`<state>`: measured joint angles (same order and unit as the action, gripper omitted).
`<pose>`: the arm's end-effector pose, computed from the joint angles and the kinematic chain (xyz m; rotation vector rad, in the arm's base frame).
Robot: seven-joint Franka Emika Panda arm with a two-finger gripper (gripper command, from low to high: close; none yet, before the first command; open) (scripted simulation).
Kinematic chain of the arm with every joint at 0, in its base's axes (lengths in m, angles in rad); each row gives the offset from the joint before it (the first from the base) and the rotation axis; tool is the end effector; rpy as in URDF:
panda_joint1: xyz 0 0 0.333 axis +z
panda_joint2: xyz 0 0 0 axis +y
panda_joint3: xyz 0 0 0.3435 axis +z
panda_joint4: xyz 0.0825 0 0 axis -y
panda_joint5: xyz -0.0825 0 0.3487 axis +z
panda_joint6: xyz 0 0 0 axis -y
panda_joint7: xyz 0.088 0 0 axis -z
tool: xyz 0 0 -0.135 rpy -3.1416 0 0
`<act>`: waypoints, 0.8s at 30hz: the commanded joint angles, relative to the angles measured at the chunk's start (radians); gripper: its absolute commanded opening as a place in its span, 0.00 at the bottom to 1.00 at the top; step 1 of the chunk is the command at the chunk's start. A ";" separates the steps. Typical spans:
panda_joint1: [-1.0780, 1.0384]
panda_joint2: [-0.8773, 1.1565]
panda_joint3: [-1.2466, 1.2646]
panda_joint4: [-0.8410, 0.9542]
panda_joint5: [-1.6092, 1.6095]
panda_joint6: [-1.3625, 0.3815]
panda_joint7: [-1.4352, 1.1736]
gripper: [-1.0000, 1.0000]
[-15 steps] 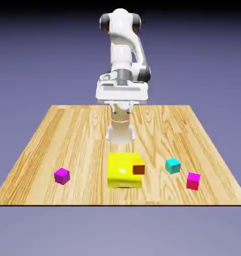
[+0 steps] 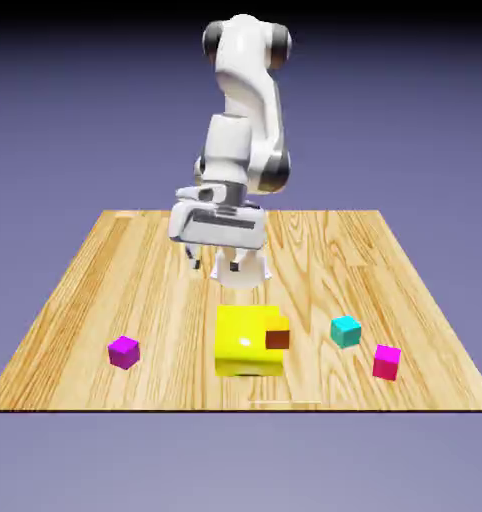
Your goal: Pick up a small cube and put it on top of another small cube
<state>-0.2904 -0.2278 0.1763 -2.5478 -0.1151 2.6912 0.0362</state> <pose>0.4430 -0.0472 0.4135 2.9695 -0.0787 0.5423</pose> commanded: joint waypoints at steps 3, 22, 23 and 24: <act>-0.056 0.063 0.033 0.049 -0.021 -0.064 -0.131 0.50; -0.411 0.465 0.239 0.356 -0.156 -0.469 -0.957 0.50; -0.429 0.486 0.250 0.372 -0.163 -0.491 -1.000 0.50; -0.448 0.507 0.261 0.388 -0.170 -0.512 -1.044 0.50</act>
<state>-0.7383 0.2790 0.4375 -2.1594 -0.2855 2.1791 -1.0075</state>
